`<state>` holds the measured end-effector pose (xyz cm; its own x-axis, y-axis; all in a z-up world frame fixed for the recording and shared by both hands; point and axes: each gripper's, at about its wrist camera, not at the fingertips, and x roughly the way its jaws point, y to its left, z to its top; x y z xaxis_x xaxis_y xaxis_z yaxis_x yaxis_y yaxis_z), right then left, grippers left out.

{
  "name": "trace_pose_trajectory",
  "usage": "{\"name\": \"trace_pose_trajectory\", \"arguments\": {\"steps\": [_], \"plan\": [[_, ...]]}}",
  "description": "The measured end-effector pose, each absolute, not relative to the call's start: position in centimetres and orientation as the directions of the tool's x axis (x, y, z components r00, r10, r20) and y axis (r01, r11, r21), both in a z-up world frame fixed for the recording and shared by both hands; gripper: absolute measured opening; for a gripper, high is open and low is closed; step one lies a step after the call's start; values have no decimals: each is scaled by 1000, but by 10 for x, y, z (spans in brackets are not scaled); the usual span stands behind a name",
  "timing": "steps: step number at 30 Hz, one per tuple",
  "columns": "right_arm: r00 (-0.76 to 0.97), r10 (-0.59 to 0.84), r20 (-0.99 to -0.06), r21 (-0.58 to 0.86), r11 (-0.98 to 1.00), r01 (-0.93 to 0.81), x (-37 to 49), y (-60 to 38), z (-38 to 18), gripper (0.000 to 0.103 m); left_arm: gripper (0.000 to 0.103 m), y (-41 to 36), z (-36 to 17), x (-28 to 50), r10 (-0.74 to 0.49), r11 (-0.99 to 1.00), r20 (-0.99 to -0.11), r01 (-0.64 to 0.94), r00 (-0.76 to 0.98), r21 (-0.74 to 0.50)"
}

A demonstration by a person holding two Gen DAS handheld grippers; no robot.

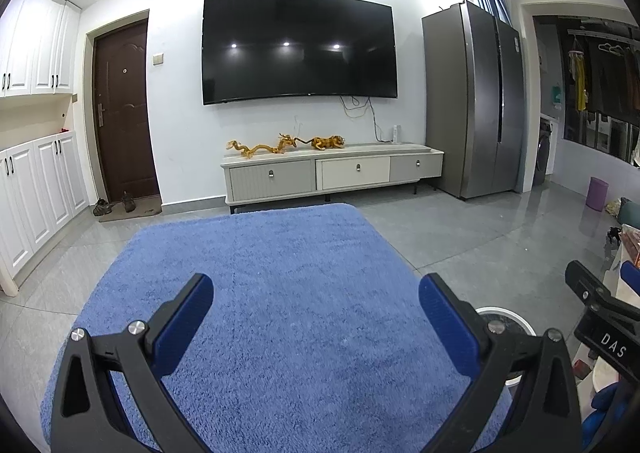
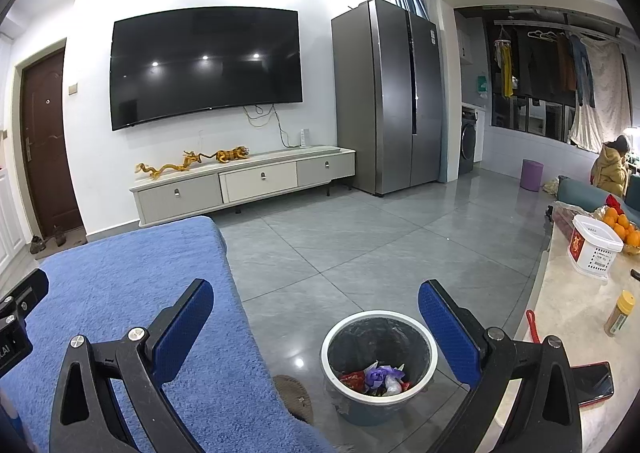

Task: Collect trash

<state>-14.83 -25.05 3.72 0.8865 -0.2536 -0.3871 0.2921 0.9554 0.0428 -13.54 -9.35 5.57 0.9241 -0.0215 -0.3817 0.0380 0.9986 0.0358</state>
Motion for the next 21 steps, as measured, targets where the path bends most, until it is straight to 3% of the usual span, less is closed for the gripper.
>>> {"name": "trace_pose_trajectory", "arguments": {"steps": [21], "plan": [[886, -254, -387, 43, 955, 293, -148, -251, 37, 103, 103, -89, 56, -134, -38, 998, -397, 54, 917, 31]]}}
